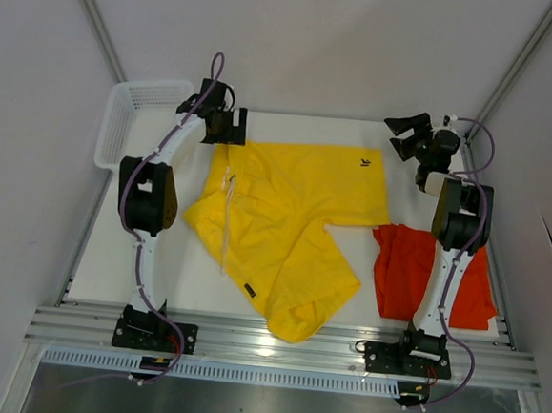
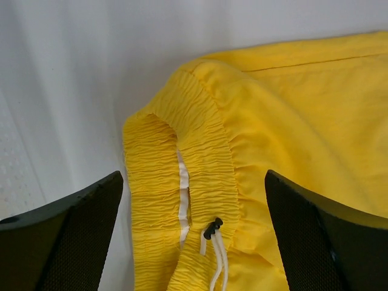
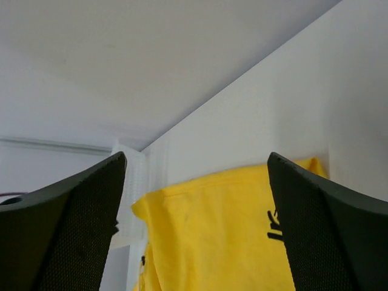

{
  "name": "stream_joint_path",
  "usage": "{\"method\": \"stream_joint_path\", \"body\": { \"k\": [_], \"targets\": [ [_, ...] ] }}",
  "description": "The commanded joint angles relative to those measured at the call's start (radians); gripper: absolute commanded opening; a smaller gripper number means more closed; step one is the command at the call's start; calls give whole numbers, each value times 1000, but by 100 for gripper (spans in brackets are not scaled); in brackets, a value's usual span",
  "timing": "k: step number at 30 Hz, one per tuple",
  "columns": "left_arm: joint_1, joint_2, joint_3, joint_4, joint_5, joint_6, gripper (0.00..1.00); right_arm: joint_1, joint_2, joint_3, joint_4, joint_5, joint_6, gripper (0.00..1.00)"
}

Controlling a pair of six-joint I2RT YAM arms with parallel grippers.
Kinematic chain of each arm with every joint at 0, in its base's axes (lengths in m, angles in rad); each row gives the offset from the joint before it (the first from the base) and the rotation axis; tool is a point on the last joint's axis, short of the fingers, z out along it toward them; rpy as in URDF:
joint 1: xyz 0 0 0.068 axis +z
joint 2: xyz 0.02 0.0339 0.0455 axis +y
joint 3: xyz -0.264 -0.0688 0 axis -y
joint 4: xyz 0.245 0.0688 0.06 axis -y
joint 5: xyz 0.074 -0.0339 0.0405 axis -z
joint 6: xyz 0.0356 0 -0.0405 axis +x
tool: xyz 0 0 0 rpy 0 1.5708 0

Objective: Fold and stack the shorts
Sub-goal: Flatten the shorts out

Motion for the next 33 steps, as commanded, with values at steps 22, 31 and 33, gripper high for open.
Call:
{"method": "stream_joint_path", "body": {
  "k": [22, 31, 33],
  "targets": [
    [-57, -404, -536, 167, -5, -63, 99, 309, -572, -354, -668, 231, -504, 95],
    [-77, -404, -619, 188, -63, -69, 97, 481, -612, -368, -899, 322, -560, 86],
    [-77, -399, -640, 198, -62, -70, 95, 504, -643, -417, -926, 346, -576, 86]
  ]
}}
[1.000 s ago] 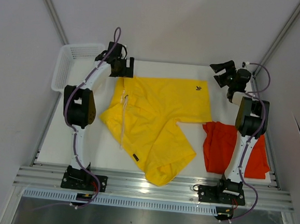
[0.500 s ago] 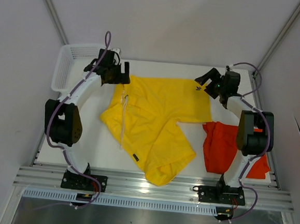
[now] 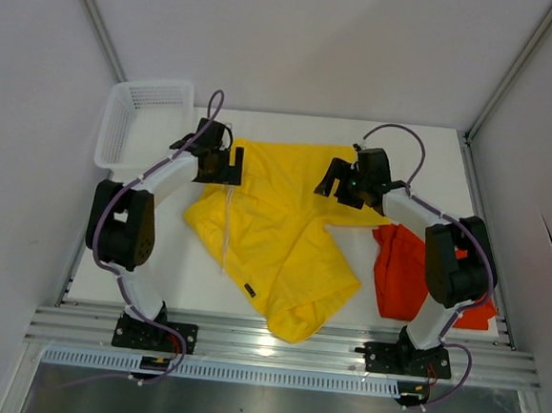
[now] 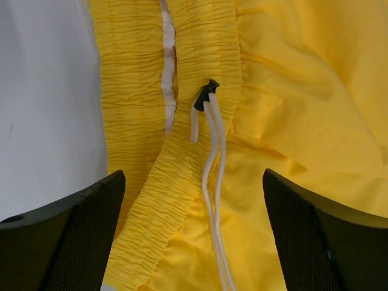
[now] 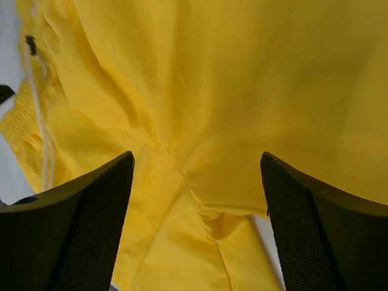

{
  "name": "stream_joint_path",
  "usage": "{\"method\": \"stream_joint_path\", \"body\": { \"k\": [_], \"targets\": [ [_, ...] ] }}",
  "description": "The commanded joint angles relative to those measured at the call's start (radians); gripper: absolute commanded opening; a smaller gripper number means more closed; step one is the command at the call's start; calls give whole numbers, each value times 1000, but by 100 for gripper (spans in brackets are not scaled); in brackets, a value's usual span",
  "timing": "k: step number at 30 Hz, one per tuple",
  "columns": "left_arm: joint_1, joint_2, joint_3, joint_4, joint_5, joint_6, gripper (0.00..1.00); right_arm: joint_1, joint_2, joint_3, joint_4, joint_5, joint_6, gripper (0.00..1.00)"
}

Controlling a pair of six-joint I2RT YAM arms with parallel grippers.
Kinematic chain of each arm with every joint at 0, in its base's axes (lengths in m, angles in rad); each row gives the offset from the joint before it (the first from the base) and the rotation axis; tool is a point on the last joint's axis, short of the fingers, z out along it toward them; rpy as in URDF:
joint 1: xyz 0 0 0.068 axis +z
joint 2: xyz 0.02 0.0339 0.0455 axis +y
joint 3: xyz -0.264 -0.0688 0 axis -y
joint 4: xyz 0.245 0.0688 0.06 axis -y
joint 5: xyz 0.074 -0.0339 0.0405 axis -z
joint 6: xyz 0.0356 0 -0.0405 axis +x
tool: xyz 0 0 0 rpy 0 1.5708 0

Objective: Fold and stack the shorts
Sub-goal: Flatten the shorts out

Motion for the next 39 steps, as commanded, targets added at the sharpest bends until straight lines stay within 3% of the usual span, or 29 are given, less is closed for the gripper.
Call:
{"method": "stream_joint_path", "body": {
  "k": [1, 6, 15, 19, 22, 25, 26, 27, 39],
  "targets": [
    [-8, -10, -28, 44, -28, -15, 94, 51, -84, -68, -115, 77, -60, 85],
    [-10, -9, -86, 75, -18, -24, 89, 55, -159, -204, -86, 67, -69, 80],
    [-10, 40, -87, 61, -100, -26, 87, 54, -174, -249, -35, 27, -68, 77],
    [-11, 54, -89, 63, -54, -12, 74, 48, -196, -263, -32, 28, -66, 74],
    [-11, 69, -78, 38, -41, -4, 57, 37, -204, -269, -32, 15, -66, 73],
    [-11, 80, -64, 18, -41, -12, 25, 29, -217, -274, -31, 7, -66, 71],
    [-11, 77, -66, 20, -43, -17, 3, 25, -225, -275, -31, 5, -65, 71],
    [-10, 74, -72, 21, -43, -21, 0, 22, -227, -280, -29, 4, -65, 71],
    [-5, -130, -204, 119, 68, -115, 0, -18, -225, -297, -3, -68, -57, 68]
  ]
}}
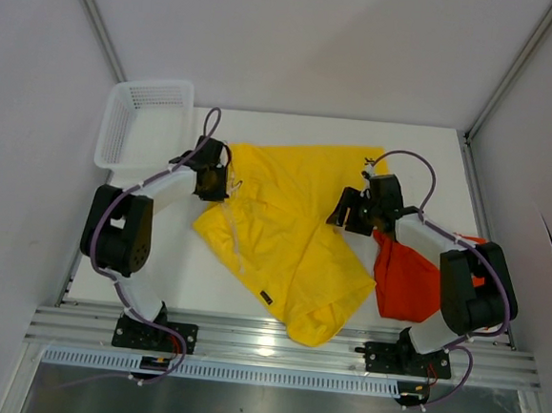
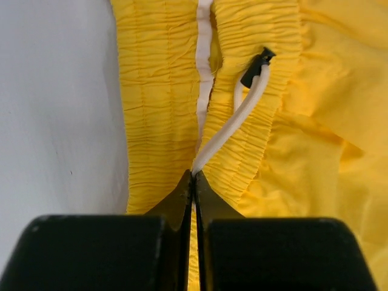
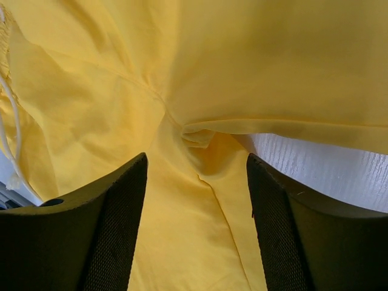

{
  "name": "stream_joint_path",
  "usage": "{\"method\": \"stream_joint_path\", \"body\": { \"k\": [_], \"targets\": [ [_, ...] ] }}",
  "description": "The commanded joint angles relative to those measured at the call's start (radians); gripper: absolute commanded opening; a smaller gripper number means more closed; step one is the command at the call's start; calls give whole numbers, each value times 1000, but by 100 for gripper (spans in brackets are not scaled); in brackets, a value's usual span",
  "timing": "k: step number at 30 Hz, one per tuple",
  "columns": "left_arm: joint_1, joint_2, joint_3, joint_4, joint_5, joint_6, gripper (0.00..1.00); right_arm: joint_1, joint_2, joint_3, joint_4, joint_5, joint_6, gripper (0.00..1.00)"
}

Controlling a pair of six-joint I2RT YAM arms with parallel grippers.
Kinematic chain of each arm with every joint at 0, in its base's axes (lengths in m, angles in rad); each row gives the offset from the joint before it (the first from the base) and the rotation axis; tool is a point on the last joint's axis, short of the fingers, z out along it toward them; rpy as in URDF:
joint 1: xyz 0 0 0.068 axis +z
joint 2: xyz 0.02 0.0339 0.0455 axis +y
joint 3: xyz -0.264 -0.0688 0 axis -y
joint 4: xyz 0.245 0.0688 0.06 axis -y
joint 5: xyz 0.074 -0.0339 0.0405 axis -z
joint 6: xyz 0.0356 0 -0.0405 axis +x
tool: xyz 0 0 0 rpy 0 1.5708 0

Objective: Fold and stack the shorts
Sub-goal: Flatten the shorts out

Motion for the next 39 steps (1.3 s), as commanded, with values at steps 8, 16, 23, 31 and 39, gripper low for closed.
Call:
{"method": "stream_joint_path", "body": {
  "k": [8, 16, 23, 31, 39],
  "targets": [
    [26, -145, -88, 60, -28, -115, 0, 7, -44, 27, -102, 49, -36, 68],
    [54, -126, -94, 63, 22, -92, 45, -2, -77, 1, -138, 64, -68, 68],
    [54, -116, -131, 120, 185, -90, 73, -5, -41, 6, -67, -36, -36, 68],
    [74, -62, -166, 175, 272, -99, 48, 7, -48, -2, -63, -7, -31, 67],
    [75, -37, -194, 235, 409, -121, 28, 0, -31, -5, -43, -36, -25, 66]
  ]
}}
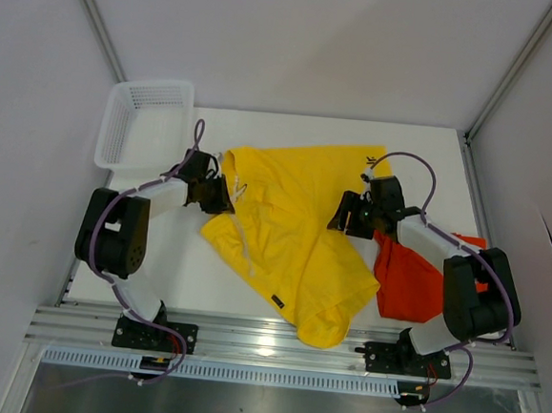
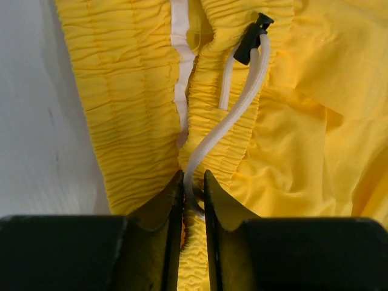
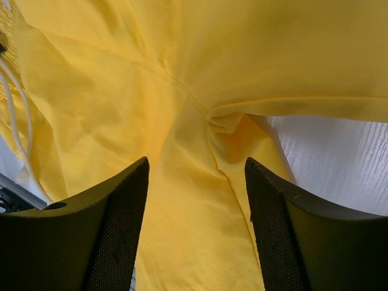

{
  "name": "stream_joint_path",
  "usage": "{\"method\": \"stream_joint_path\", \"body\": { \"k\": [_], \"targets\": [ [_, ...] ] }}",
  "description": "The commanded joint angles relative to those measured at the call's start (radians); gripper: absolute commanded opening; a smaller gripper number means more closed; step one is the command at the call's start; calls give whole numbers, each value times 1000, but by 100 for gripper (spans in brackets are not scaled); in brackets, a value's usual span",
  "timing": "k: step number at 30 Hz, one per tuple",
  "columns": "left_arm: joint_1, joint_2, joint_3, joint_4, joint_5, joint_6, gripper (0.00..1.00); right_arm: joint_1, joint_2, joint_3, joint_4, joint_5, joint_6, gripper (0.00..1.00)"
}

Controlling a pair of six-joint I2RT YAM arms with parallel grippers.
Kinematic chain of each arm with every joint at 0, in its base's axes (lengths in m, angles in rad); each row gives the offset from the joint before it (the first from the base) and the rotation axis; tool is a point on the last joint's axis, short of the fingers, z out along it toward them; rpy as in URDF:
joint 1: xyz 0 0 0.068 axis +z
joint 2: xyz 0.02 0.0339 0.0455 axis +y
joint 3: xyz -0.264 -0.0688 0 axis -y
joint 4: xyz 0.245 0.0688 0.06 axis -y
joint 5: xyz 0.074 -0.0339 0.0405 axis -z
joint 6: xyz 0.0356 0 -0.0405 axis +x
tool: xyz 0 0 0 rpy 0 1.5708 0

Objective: Fold and stack the shorts
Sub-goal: Flatten the shorts out

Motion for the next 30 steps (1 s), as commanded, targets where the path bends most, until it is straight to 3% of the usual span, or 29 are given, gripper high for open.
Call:
{"method": "stream_joint_path", "body": {
  "k": [1, 4, 11, 18, 25, 30],
  "targets": [
    [5, 10, -23, 76, 111, -23, 19, -3, 9, -5, 43, -14, 10, 66],
    [5, 3, -31, 83, 121, -29, 1, -10, 19, -8, 60, -37, 16, 66],
    [71, -129, -127, 165, 87, -121, 0, -3, 56, 16, 92, -100, 34, 64],
    [115, -339, -268, 301, 87, -219, 0, 70, 131, 156, 60, -93, 43, 62],
    [112, -491, -388, 370, -13, -259, 0, 207, 269, 381, -6, -73, 53, 61],
    [108, -504, -394, 268, -83, -215, 0, 309, 412, 608, -53, -111, 71, 64]
  ]
}}
